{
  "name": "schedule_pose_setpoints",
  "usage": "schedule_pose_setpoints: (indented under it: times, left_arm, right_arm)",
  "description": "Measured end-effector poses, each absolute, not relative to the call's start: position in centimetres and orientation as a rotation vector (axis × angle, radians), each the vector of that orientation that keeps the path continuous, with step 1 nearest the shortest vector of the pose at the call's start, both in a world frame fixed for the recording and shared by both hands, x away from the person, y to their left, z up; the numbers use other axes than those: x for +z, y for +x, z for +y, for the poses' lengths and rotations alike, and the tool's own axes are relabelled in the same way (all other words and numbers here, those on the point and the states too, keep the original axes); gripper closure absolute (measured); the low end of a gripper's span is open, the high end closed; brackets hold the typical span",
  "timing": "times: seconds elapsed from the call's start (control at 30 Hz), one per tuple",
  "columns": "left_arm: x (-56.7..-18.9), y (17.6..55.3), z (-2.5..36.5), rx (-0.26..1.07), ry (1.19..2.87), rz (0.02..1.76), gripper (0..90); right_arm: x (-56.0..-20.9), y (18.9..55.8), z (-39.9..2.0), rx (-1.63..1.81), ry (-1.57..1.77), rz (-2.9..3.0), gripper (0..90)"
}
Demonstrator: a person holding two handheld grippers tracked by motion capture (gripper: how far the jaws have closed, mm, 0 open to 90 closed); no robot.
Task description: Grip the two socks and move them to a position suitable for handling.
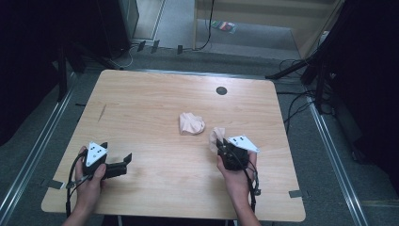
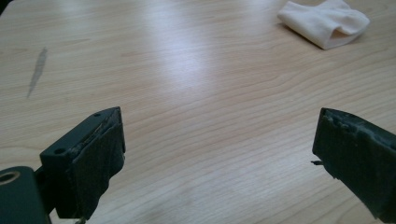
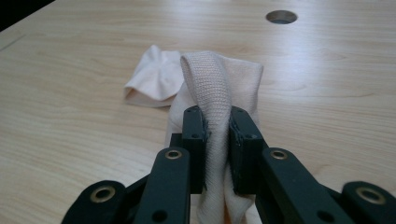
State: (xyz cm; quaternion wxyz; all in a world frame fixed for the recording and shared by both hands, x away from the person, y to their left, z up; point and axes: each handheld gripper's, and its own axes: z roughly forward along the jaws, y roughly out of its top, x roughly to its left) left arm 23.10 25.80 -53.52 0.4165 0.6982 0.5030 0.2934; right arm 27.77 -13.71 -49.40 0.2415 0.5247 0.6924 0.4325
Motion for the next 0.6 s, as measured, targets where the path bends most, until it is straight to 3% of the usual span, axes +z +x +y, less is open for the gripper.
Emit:
schedule_pose_setpoints:
  times: [0.6]
  left_arm:
    - [-53.6, 23.0, 22.5, 0.681, 1.767, 1.191, 3.2]
  right_arm:
    - [-51.3, 25.6, -7.1, 1.183, 1.368, 2.041, 78.8]
